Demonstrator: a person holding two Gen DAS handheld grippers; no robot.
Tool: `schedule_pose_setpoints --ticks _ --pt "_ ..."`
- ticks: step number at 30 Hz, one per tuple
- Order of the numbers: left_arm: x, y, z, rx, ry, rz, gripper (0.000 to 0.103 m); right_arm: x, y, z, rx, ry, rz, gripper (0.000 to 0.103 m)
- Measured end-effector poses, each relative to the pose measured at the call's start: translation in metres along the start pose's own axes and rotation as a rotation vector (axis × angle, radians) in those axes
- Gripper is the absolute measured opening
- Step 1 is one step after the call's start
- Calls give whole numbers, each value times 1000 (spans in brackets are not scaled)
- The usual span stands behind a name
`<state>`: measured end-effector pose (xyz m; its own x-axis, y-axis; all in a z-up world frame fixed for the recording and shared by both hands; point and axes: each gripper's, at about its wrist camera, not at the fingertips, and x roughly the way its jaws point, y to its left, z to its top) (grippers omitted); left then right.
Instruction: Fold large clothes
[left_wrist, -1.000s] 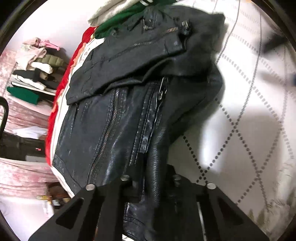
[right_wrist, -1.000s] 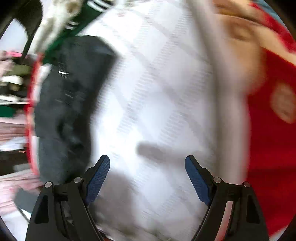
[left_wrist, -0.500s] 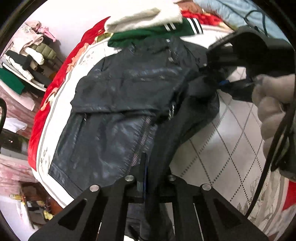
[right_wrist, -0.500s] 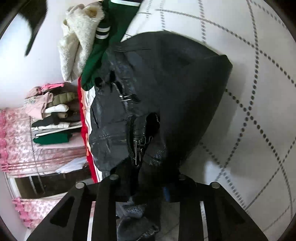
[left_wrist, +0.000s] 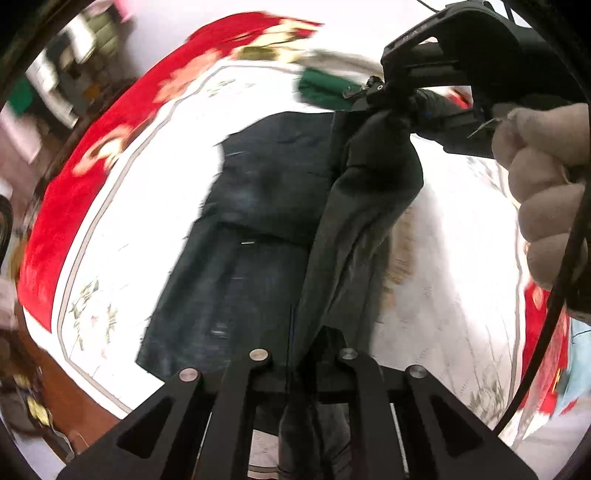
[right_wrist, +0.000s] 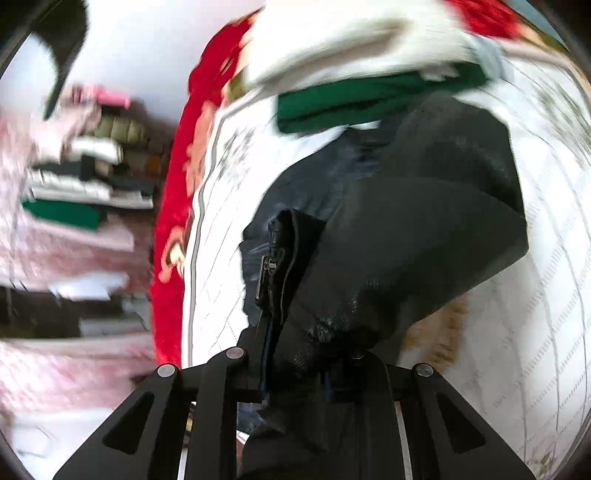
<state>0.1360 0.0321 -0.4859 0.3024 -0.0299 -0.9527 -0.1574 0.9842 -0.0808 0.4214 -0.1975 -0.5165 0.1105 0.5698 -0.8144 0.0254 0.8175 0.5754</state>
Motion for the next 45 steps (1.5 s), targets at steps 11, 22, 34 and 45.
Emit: schedule_pose_setpoints --ticks 11,22,34,45 --pt "54 167 5 -410 115 19 91 185 106 12 -135 290 -99 58" --pt "146 165 -2 -390 253 164 98 75 -48 53 86 8 -175 71" --pt "145 148 37 -291 225 255 100 89 -127 48 175 -23 166 23" --pt "88 105 63 -176 124 249 100 -49 -239 -170 623 -43 -99 39"
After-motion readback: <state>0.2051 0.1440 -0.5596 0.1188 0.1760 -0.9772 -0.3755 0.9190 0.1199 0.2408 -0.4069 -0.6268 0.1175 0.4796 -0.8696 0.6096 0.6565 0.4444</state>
